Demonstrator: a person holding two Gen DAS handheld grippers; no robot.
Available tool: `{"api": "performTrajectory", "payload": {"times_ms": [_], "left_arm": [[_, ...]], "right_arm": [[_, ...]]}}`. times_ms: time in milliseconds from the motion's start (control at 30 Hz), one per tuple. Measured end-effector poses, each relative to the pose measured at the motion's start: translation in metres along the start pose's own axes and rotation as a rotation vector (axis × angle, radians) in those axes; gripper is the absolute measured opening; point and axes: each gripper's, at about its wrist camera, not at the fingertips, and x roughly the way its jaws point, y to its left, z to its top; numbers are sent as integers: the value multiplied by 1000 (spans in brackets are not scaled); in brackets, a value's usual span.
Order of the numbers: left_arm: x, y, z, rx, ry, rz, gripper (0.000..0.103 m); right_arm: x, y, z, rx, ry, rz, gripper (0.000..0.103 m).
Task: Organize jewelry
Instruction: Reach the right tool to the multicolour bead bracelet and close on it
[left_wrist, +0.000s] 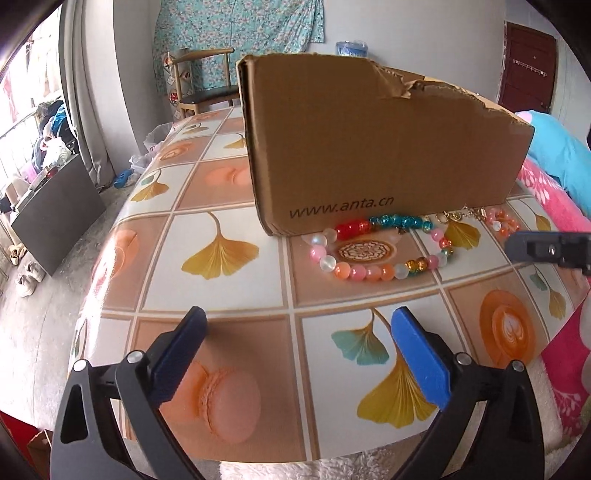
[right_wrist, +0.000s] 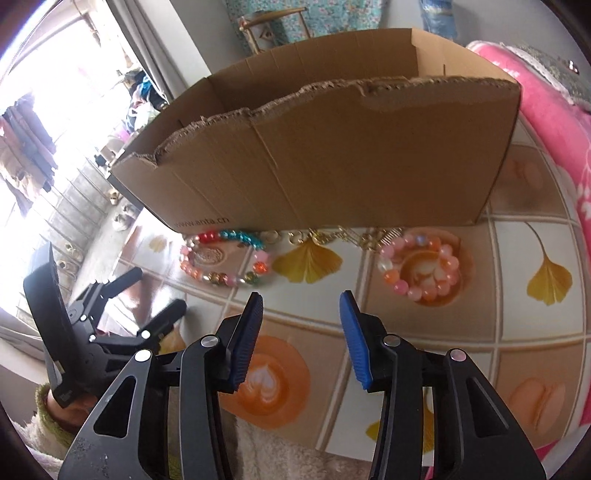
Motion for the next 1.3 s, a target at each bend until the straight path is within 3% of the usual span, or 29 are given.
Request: {"api": "performTrajectory", "payload": {"times_ms": [167,333,533,700,1000,1300], "left_arm": [[-2,-1,-4,-11,-20,6,99],[-3,2,3,14,18,-12,98],[-3,15,18,-88,16,-166,96],[4,9,34,-53,36,-182,75],[17,-3,45,-1,75,-104,39],[17,-14,45,45,81,-73,14]], "right_arm": [[13,13,11,-7,-7,44,42],[20,26,14,-48,-15,50,40],[29,28,15,-67,-1,39,34],[39,26,16,-55,29,61,28],[52,33,18,-85,44,42,22],[65,48,17,-101,63,30,13]]}}
